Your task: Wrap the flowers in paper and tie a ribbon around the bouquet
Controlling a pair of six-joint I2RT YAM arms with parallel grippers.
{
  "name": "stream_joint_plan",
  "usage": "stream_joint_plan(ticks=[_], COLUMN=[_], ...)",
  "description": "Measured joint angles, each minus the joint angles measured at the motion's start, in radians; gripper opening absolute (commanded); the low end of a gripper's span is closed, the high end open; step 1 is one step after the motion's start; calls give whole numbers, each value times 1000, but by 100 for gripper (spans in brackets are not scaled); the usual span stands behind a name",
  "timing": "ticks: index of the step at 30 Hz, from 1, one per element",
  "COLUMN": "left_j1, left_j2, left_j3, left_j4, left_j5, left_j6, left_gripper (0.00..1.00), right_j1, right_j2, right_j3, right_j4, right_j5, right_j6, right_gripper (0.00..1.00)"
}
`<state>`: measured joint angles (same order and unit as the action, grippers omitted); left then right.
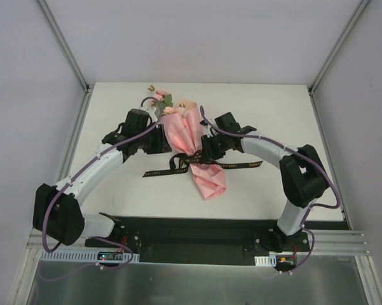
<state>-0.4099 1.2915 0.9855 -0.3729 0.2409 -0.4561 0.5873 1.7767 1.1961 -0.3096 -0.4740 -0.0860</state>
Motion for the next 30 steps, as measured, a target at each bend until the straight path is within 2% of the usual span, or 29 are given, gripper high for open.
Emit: stream_joint_plan(ticks=[5,8,10,12,17,26,29,30], left_j1=[-61,-130,-172,-201,-225,-226,-226,-226], left_j2=[140,266,335,389,445,503,540,553], left_j3=[111,194,237,263,274,278,298,304], left_j4=[83,119,133,136,142,143,143,145], left_j5=[93,108,106,92,17,-17,-8,-6], left_j6=[27,61,90,111,180,218,217,215], left_gripper=[36,36,26,25,31,31,20,12], right_j1=[0,1,0,0,-3,-24,-32,-34], right_j2=[-18,-18,-18,-18,-18,-18,-18,-18], right_j3=[-1,-8,-17,-26,-53,-80,-81,-82], right_j4=[8,22,26,29,38,96,110,114], right_j5=[-1,-5,-7,-10,-13,-64,-76,-76], right_j6=[8,19,24,27,35,86,110,115], right_gripper=[6,1,0,1,0,0,0,0])
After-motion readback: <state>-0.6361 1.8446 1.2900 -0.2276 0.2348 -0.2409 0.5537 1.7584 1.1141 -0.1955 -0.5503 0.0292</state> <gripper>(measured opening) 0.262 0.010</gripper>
